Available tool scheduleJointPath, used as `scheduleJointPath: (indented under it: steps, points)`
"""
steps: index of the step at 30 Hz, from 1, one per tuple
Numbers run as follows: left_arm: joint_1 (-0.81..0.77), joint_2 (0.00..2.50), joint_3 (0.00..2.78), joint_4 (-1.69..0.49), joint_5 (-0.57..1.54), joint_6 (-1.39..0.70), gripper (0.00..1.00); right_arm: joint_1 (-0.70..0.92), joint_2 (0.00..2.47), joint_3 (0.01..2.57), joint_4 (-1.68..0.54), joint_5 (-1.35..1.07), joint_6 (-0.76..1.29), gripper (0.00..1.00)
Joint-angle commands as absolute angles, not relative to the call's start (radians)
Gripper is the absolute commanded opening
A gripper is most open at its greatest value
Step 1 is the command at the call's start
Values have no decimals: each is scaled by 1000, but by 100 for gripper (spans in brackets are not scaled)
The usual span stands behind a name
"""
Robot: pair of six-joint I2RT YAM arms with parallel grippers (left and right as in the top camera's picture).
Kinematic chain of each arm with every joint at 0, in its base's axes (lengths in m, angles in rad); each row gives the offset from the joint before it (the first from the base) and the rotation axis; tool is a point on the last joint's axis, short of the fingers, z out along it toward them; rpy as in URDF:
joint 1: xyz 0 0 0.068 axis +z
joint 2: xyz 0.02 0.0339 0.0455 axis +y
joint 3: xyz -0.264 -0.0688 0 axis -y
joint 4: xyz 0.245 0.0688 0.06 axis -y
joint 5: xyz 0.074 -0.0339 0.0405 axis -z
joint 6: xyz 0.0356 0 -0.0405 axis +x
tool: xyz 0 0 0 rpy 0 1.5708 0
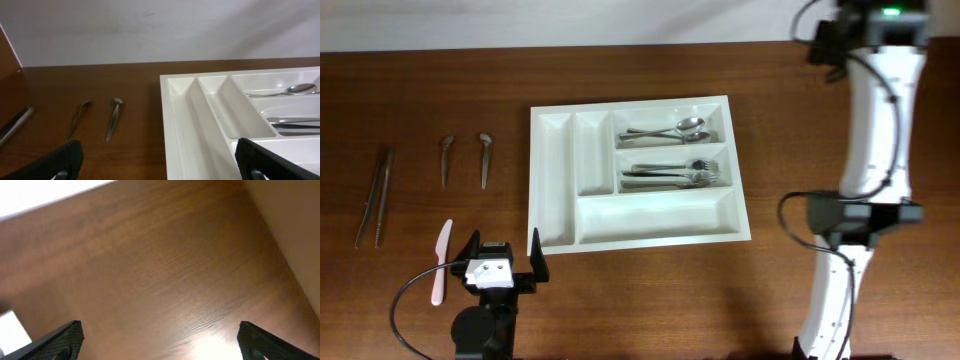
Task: Pack container
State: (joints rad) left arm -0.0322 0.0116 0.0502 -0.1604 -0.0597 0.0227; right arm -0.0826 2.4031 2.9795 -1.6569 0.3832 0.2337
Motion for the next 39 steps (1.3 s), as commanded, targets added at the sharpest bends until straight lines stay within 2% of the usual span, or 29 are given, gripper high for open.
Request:
scheduleJointPath:
  steps: [1,4,10,21,30,39]
  points:
    - [-28,6,47,-161,-57,38,99,-206,2360,2997,-1673,-99,-254,99]
    - [-28,6,47,-161,-57,38,99,-283,2362,2982,-1699,-286,-458,99]
    - [-28,6,47,-161,-57,38,99,-357,2363,2930,-1695,-245,-554,99]
    - [-28,6,47,-161,-57,38,99,-367,2370,2869,-1644,-196,-473,98]
    - [-28,6,47,-161,-57,38,99,-367,2380,2671,-1555,-161,-427,99]
    - [-28,6,47,-161,-57,38,99,-367,2380,2658,-1550,-161,-345,99]
